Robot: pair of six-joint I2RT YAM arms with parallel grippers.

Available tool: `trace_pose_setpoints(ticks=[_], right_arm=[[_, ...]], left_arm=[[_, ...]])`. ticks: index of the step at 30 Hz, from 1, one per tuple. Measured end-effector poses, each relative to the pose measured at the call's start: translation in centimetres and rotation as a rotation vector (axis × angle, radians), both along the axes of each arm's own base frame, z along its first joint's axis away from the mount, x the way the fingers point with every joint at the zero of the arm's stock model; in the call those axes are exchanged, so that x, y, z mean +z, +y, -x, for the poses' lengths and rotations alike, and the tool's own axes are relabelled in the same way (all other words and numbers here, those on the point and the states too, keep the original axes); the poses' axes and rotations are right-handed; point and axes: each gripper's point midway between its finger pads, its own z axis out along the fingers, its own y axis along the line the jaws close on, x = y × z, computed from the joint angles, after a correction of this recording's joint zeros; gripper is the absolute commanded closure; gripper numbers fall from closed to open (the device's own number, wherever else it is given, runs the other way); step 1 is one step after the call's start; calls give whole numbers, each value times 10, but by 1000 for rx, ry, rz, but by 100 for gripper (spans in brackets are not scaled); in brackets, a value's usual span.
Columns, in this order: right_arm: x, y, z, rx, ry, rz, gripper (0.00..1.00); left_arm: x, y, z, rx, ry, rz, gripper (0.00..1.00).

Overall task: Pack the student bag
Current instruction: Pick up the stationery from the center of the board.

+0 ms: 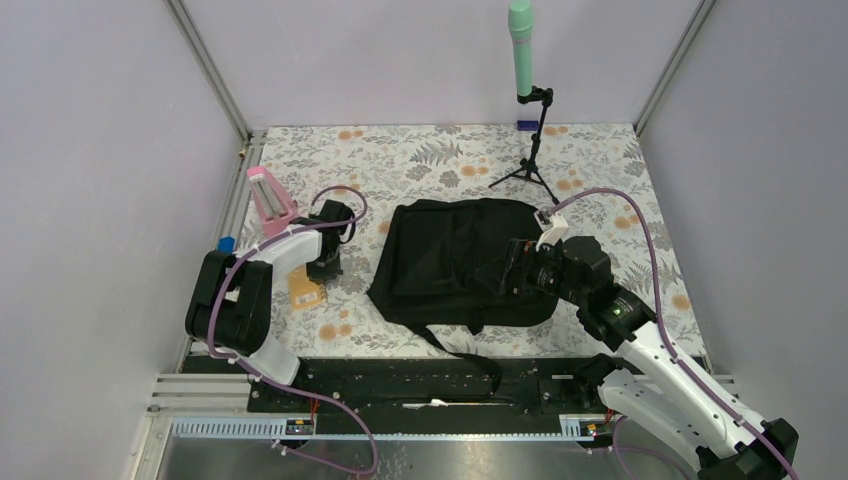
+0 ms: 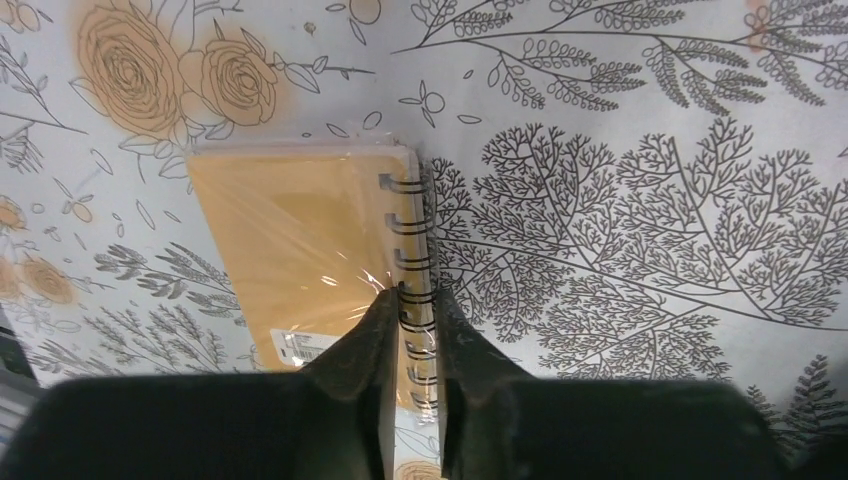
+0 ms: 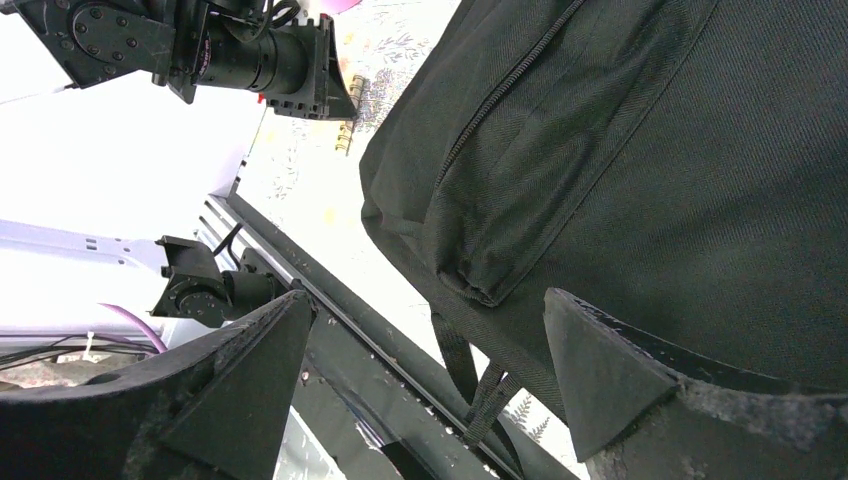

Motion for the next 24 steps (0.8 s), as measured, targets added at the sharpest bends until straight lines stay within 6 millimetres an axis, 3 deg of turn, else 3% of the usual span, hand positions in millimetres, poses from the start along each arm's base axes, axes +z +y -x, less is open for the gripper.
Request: trace_pose_setpoints(ticks=[7, 11, 17, 24], right_arm=[[0, 0, 0, 0, 0, 0, 6], [-1, -1, 0, -1, -2, 6, 6], [-5, -3, -1, -8, -1, 28, 6], [2, 13, 8, 93, 0, -24, 4]], left_arm=[[7, 0, 1, -5, -17, -2, 100], [29, -4, 4, -8, -101, 43, 100], [103, -21, 6, -54, -409, 221, 100], [177, -67, 11, -252, -665, 502, 100]])
